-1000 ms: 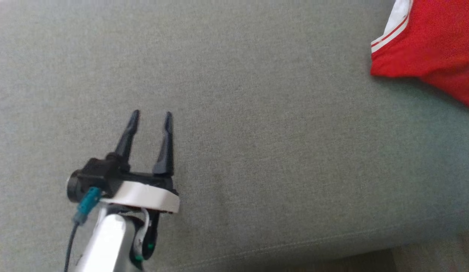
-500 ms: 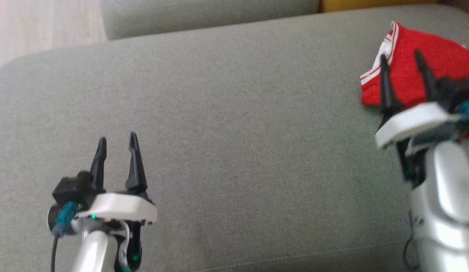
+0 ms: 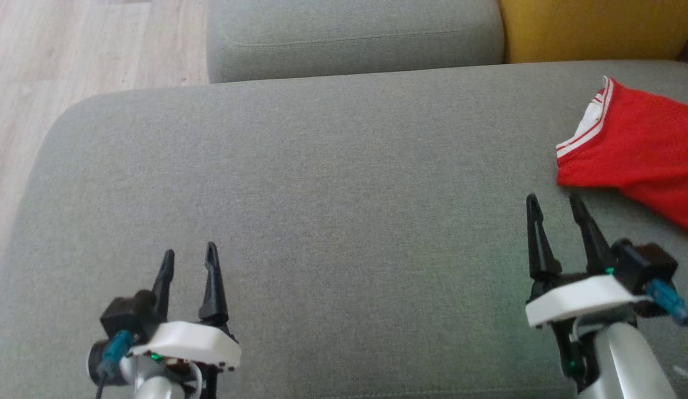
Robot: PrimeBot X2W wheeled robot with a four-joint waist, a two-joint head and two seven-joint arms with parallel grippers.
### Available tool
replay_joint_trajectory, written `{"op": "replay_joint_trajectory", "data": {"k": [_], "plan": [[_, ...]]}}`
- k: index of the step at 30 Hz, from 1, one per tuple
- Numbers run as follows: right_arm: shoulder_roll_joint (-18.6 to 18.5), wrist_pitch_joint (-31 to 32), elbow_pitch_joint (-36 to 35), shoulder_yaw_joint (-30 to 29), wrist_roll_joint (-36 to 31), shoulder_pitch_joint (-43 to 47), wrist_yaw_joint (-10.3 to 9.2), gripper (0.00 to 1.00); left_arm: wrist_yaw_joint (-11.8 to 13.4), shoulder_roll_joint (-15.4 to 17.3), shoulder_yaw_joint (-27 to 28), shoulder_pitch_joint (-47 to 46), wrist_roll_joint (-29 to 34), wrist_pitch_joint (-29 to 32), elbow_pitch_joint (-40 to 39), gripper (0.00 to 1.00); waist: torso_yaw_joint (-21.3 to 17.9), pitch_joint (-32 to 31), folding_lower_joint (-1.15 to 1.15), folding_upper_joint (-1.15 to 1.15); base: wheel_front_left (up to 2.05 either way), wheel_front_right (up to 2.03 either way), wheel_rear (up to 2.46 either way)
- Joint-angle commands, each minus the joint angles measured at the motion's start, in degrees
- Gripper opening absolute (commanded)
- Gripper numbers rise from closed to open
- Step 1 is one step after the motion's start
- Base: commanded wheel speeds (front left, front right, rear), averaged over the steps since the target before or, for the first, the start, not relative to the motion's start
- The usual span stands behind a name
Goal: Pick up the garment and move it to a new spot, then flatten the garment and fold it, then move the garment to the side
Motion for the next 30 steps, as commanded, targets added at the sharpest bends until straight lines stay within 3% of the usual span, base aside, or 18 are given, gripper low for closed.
{"op": "replay_joint_trajectory", "data": {"k": [1,27,28,30], "plan": [[0.05,-1.27,-2.28,1.56,0.26,-1.01,-0.05,1.00,-0.20,-0.06,1.43,-1.43,0.65,-0.70,-2.08,1.00,0.37,-0.18,0.00,0.00,0.00,0.00,0.00],[0.06,-2.77,-0.61,3.05,0.32,0.98,-0.05,1.00,-1.55,-0.72,0.63,-0.87,1.66,-0.71,-3.10,1.00,0.82,-0.07,0.00,0.00,0.00,0.00,0.00],[0.09,-2.60,1.05,1.60,0.20,2.20,0.00,0.00,-1.52,-0.52,-0.82,0.97,1.47,0.00,-1.18,0.00,0.82,-0.06,0.00,0.00,0.00,0.00,0.00],[0.15,-2.60,2.37,1.66,0.21,2.34,0.00,0.00,-1.50,-0.54,-0.87,1.02,1.44,0.10,-0.16,0.00,0.82,-0.03,0.00,0.00,0.00,0.00,0.00]]}}
